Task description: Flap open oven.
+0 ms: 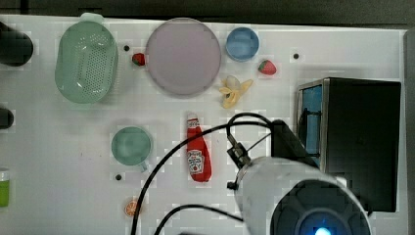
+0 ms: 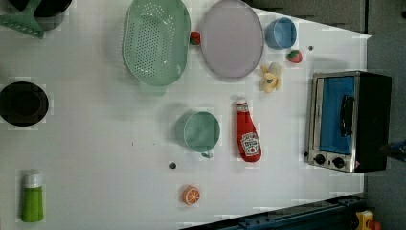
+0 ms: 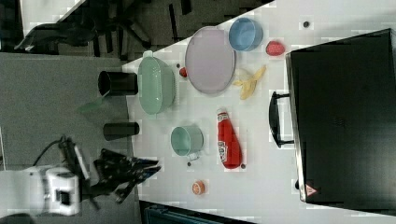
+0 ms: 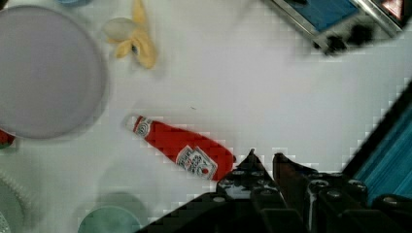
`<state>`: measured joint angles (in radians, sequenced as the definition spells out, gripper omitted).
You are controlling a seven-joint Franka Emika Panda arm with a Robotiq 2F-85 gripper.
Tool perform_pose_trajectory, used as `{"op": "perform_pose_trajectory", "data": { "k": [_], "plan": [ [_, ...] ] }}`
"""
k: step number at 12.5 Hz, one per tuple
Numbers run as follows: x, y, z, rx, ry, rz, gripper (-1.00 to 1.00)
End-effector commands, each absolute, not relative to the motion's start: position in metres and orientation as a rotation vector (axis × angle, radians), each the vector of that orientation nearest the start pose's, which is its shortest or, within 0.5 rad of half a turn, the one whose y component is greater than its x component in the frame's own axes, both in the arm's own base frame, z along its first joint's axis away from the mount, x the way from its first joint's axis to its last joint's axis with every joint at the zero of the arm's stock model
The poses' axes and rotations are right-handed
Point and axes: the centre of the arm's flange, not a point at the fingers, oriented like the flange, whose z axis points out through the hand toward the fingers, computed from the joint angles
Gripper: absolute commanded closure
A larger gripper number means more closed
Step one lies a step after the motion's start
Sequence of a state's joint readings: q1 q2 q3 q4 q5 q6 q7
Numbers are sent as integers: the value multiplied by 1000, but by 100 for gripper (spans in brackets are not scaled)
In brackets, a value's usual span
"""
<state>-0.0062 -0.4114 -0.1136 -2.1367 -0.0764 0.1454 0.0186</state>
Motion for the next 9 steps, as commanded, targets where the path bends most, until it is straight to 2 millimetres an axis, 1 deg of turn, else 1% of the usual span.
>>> {"op": "perform_pose_trajectory", "data": {
  "k": [1, 3, 5, 7, 8, 9],
  "plan": [
    [435, -120, 522, -3038, 957, 33, 65],
    [444, -157, 493, -3099, 686, 16, 65],
    [453, -196, 468, -3154, 416, -37, 65],
    [460, -229, 445, -3207, 142, -100, 65],
    [463, -242, 433, -3228, 37, -116, 65],
    [466, -253, 422, -3244, 1, -127, 65]
  ]
}}
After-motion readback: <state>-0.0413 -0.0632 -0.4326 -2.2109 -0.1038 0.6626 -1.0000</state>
